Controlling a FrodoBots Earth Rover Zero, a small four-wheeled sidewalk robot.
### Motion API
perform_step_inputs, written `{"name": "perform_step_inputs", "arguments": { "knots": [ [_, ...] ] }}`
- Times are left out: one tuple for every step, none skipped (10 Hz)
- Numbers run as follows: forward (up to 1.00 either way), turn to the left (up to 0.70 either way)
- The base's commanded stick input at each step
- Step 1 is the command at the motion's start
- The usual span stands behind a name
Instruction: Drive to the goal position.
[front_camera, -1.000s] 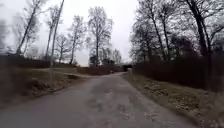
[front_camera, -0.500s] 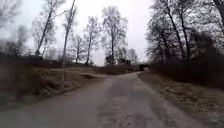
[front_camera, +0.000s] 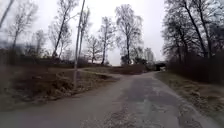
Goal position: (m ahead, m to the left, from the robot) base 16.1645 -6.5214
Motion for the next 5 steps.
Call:
{"name": "perform_step_inputs", "arguments": {
  "knots": [
    [1.0,0.0],
    [1.0,0.0],
    [1.0,0.0],
    [1.0,0.0],
    [1.0,0.0]
  ]
}}
